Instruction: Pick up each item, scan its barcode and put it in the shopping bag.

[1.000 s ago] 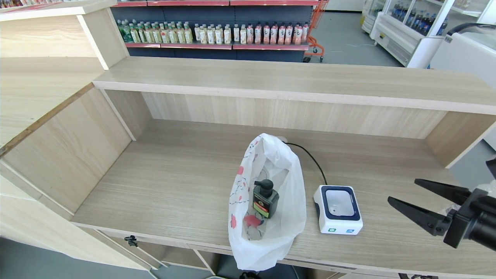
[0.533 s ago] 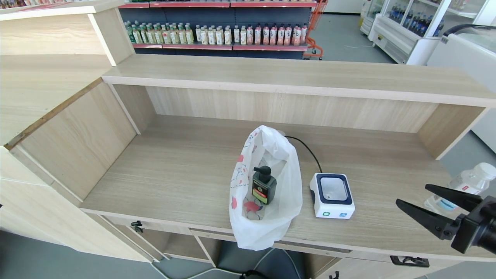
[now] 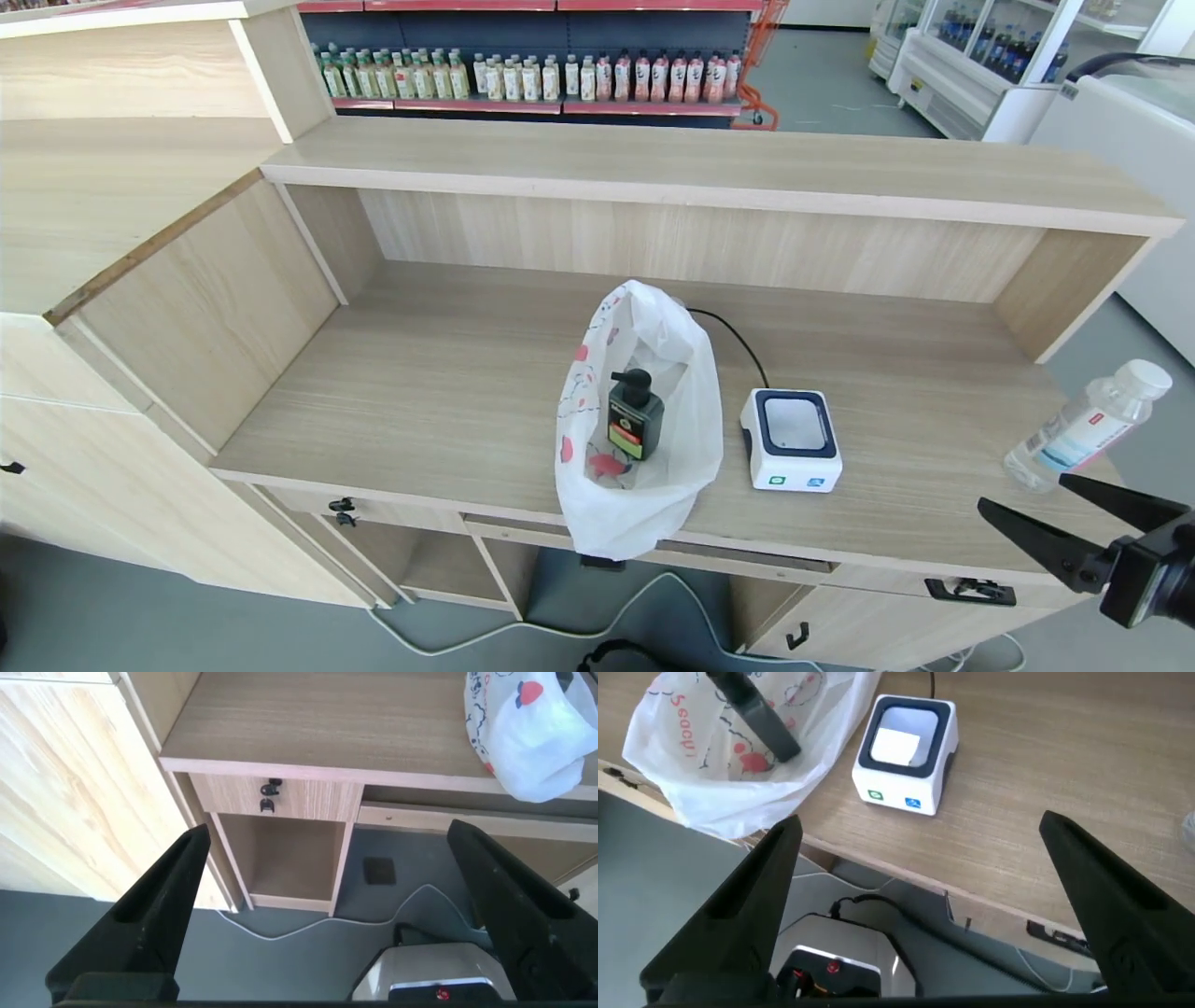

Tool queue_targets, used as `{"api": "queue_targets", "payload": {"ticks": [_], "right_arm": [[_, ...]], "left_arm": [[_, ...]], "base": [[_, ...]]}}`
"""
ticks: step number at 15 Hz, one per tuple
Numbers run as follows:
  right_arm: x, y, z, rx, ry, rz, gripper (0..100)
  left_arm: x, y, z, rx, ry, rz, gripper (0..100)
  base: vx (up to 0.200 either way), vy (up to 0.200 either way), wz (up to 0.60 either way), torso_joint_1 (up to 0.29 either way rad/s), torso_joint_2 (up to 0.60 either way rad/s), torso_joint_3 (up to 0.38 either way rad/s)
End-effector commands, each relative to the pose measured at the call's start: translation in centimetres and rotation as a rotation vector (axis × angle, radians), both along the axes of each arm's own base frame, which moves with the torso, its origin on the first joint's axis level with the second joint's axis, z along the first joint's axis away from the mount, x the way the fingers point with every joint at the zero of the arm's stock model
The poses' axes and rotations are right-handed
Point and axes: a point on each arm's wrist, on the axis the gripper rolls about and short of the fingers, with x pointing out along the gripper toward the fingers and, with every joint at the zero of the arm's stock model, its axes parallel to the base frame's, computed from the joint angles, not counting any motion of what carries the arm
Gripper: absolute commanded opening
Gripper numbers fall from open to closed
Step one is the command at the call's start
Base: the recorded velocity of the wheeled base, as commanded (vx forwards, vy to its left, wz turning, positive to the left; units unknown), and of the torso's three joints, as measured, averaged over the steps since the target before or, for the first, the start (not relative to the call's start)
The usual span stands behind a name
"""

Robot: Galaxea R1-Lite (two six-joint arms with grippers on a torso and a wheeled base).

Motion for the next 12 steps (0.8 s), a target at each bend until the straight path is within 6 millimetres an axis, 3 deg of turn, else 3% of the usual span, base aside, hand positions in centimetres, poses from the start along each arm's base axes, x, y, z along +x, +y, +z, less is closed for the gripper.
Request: {"api": "queue_targets", "payload": {"ticks": [1,5,12], "right_arm": [[-0.06,-0.07,-0.1,0.0,0.003,-0.004,100],[-0.06,-0.07,-0.16,-0.002,0.005,-0.005,100],[0.21,-0.09,-0.13,0.0,0.01,-0.006,100]], "left_arm": [[0.0,0.0,0.0,0.001,0.0,0.0,100],[0.0,0.0,0.0,0.002,0.0,0.0,100],[0.0,0.0,0.0,0.002,0.0,0.0,100]], "base": [[0.0,0.0,0.0,0.0,0.0,0.0],[0.0,0.0,0.0,0.0,0.0,0.0],[0.0,-0.2,0.0,0.002,0.0,0.002]]}}
